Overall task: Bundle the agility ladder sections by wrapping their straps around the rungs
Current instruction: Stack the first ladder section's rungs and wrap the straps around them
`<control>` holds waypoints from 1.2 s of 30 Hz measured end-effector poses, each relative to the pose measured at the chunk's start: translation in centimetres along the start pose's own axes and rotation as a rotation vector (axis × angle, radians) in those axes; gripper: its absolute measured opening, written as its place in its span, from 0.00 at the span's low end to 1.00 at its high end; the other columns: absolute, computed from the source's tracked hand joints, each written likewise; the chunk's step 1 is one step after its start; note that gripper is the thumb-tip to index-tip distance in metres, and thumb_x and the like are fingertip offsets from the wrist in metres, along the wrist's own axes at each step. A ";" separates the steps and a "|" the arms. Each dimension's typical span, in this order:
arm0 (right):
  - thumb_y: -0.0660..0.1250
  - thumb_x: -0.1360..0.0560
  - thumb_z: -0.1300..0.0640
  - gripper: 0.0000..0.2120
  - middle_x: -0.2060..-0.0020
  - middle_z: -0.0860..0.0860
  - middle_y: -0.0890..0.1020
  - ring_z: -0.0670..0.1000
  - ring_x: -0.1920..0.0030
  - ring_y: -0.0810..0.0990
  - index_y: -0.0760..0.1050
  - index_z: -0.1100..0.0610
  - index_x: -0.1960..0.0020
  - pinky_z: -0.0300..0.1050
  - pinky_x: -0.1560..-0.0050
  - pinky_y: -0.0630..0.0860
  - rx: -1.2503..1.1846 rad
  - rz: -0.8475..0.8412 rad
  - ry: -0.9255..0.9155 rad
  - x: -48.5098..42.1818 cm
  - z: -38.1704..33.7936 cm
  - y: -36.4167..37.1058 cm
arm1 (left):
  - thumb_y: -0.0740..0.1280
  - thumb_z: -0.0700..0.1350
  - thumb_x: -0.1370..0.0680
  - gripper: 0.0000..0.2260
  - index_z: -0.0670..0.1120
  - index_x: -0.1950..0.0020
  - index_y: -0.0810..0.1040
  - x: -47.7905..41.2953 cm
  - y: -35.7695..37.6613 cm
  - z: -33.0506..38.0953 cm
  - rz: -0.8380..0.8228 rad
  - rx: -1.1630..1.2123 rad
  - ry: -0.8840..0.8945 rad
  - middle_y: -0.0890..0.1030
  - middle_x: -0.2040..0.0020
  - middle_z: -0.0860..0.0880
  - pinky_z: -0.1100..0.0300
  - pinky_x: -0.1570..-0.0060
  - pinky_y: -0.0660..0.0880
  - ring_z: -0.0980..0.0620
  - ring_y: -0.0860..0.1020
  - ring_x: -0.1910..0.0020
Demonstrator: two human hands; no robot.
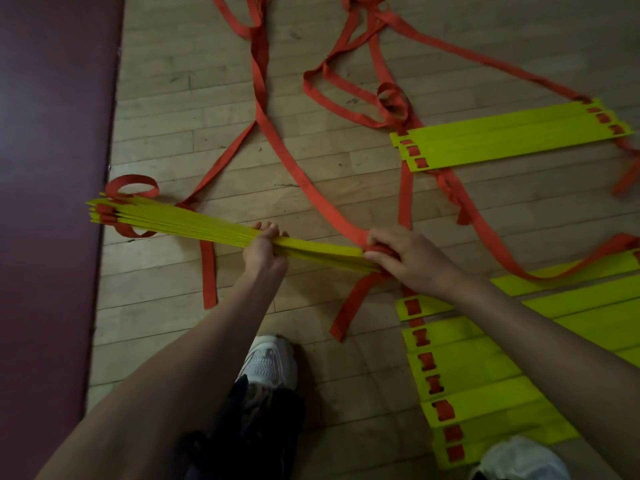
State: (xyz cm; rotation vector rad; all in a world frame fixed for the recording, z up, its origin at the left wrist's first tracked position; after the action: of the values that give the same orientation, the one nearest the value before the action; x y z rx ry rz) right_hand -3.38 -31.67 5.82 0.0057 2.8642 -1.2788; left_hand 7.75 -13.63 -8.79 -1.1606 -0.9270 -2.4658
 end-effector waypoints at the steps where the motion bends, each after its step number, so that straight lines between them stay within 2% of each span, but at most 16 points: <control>1: 0.66 0.23 0.57 0.04 0.60 0.51 0.80 0.46 0.58 0.74 0.74 0.58 0.55 0.46 0.56 0.70 -0.098 -0.012 0.077 0.0 0.6 0.1 | 0.59 0.27 0.22 0.15 0.47 0.56 0.69 0.1 0.2 0.0 -0.012 -0.021 -0.001 0.74 0.61 0.51 0.60 0.62 0.71 0.55 0.73 0.65; 6: 0.59 0.21 0.48 0.07 0.60 0.56 0.83 0.57 0.59 0.81 0.64 0.48 0.56 0.58 0.54 0.76 -0.188 -0.012 0.312 0.3 3.8 0.9 | 0.64 0.32 0.23 0.11 0.49 0.55 0.70 0.7 0.6 -1.0 -0.086 -0.133 -0.063 0.75 0.61 0.51 0.59 0.61 0.72 0.55 0.73 0.65; 9: 0.58 0.19 0.51 0.05 0.61 0.55 0.81 0.56 0.61 0.79 0.66 0.51 0.52 0.54 0.57 0.73 -0.092 -0.001 0.318 0.0 3.8 0.7 | 0.70 0.41 0.25 0.08 0.50 0.59 0.74 1.3 0.5 -2.3 -0.094 -0.184 -0.177 0.73 0.68 0.53 0.57 0.60 0.74 0.56 0.73 0.67; 12: 0.63 0.21 0.56 0.05 0.65 0.44 0.73 0.49 0.62 0.75 0.70 0.57 0.51 0.47 0.62 0.67 -0.011 -0.087 0.172 0.0 1.9 1.8 | 0.71 0.39 0.26 0.06 0.48 0.54 0.76 1.8 0.8 -3.0 -0.085 -0.148 -0.205 0.75 0.65 0.52 0.57 0.62 0.76 0.56 0.75 0.65; 14: 0.66 0.23 0.60 0.05 0.67 0.43 0.71 0.43 0.64 0.71 0.70 0.58 0.54 0.41 0.62 0.65 -0.151 0.003 0.150 0.4 1.6 1.3 | 0.70 0.39 0.25 0.09 0.47 0.47 0.76 1.7 1.4 -2.7 -0.094 -0.099 -0.172 0.77 0.59 0.49 0.60 0.61 0.77 0.55 0.77 0.60; 16: 0.66 0.22 0.60 0.07 0.66 0.50 0.74 0.42 0.64 0.72 0.69 0.56 0.56 0.38 0.61 0.68 -0.464 0.098 0.235 0.8 2.5 0.7 | 0.69 0.41 0.23 0.05 0.44 0.48 0.77 1.6 1.8 -2.1 -0.100 -0.112 -0.143 0.77 0.57 0.49 0.62 0.57 0.76 0.54 0.78 0.56; 18: 0.65 0.23 0.55 0.07 0.64 0.63 0.76 0.52 0.60 0.75 0.68 0.52 0.57 0.46 0.58 0.71 -0.669 0.143 0.307 1.1 3.5 0.8 | 0.68 0.42 0.22 0.03 0.43 0.52 0.78 1.5 1.7 -1.4 -0.094 -0.108 -0.140 0.78 0.55 0.49 0.62 0.51 0.74 0.54 0.78 0.48; 19: 0.64 0.24 0.52 0.07 0.63 0.65 0.76 0.55 0.60 0.75 0.68 0.50 0.57 0.51 0.57 0.70 -0.697 0.170 0.336 1.2 4.1 0.7 | 0.68 0.43 0.22 0.04 0.42 0.50 0.78 1.6 1.7 -1.1 -0.089 -0.106 -0.142 0.78 0.54 0.49 0.62 0.51 0.73 0.54 0.77 0.47; 22: 0.62 0.22 0.54 0.08 0.65 0.51 0.71 0.48 0.61 0.70 0.66 0.50 0.58 0.51 0.55 0.67 -0.611 0.312 0.411 1.9 6.1 -0.5 | 0.69 0.47 0.23 0.10 0.42 0.47 0.77 2.0 1.2 -0.6 -0.088 -0.172 -0.163 0.77 0.55 0.50 0.59 0.60 0.75 0.55 0.77 0.52; 24: 0.61 0.20 0.57 0.08 0.65 0.47 0.70 0.46 0.62 0.69 0.66 0.52 0.56 0.48 0.55 0.66 -0.515 0.345 0.453 2.1 6.9 -0.9 | 0.70 0.50 0.24 0.13 0.42 0.49 0.78 2.2 0.7 -0.9 -0.106 -0.204 -0.214 0.80 0.55 0.46 0.50 0.59 0.77 0.49 0.79 0.53; 26: 0.61 0.20 0.58 0.05 0.65 0.46 0.70 0.45 0.64 0.69 0.66 0.55 0.53 0.45 0.57 0.67 -0.425 0.313 0.494 2.0 7.5 -0.6 | 0.70 0.47 0.24 0.10 0.42 0.47 0.77 2.1 0.1 -1.4 -0.113 -0.251 -0.247 0.82 0.54 0.43 0.44 0.57 0.77 0.44 0.80 0.53; 28: 0.61 0.20 0.58 0.05 0.65 0.46 0.70 0.45 0.65 0.70 0.65 0.56 0.52 0.43 0.61 0.66 -0.347 0.231 0.511 1.6 7.3 0.3 | 0.69 0.41 0.24 0.05 0.43 0.49 0.76 1.9 -0.5 -1.7 -0.101 -0.244 -0.260 0.81 0.57 0.44 0.46 0.55 0.77 0.46 0.80 0.58; 30: 0.61 0.20 0.58 0.05 0.63 0.49 0.72 0.49 0.61 0.71 0.65 0.56 0.50 0.44 0.61 0.63 -0.313 0.197 0.570 1.6 7.4 1.0 | 0.68 0.39 0.25 0.03 0.44 0.54 0.74 1.9 -0.3 -1.9 -0.117 -0.171 -0.279 0.76 0.65 0.48 0.53 0.49 0.75 0.51 0.76 0.68; 31: 0.61 0.20 0.59 0.05 0.60 0.51 0.73 0.51 0.58 0.72 0.65 0.57 0.49 0.44 0.61 0.62 -0.303 0.190 0.596 1.6 7.4 1.2 | 0.68 0.39 0.25 0.03 0.44 0.56 0.74 2.0 0.0 -1.9 -0.132 -0.143 -0.280 0.74 0.66 0.48 0.54 0.46 0.74 0.51 0.75 0.68; 33: 0.62 0.20 0.60 0.05 0.57 0.54 0.73 0.51 0.56 0.72 0.67 0.59 0.47 0.42 0.61 0.60 -0.269 0.137 0.588 1.3 6.7 2.1 | 0.68 0.41 0.25 0.03 0.43 0.53 0.77 2.2 0.3 -1.7 -0.154 -0.145 -0.268 0.78 0.61 0.46 0.49 0.42 0.74 0.47 0.78 0.59; 36: 0.63 0.21 0.60 0.04 0.61 0.50 0.73 0.49 0.59 0.72 0.70 0.59 0.48 0.40 0.63 0.60 -0.240 -0.012 0.557 1.0 5.5 4.3 | 0.66 0.40 0.24 0.09 0.42 0.44 0.80 2.9 1.0 -1.8 -0.206 -0.160 -0.261 0.82 0.48 0.43 0.46 0.39 0.73 0.45 0.80 0.45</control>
State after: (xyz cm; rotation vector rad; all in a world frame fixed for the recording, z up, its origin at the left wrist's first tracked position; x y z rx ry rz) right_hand -4.32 -32.88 -1.05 0.4061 3.4675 -1.0578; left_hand 5.28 -15.46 -6.96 -1.5422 -0.9752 -2.6341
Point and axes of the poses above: each hand's wrist, its own x-axis away from the middle knuckle, its own y-axis out of the palm, z = x × y, the point moved 10 cm from there along -x, towards the middle knuckle
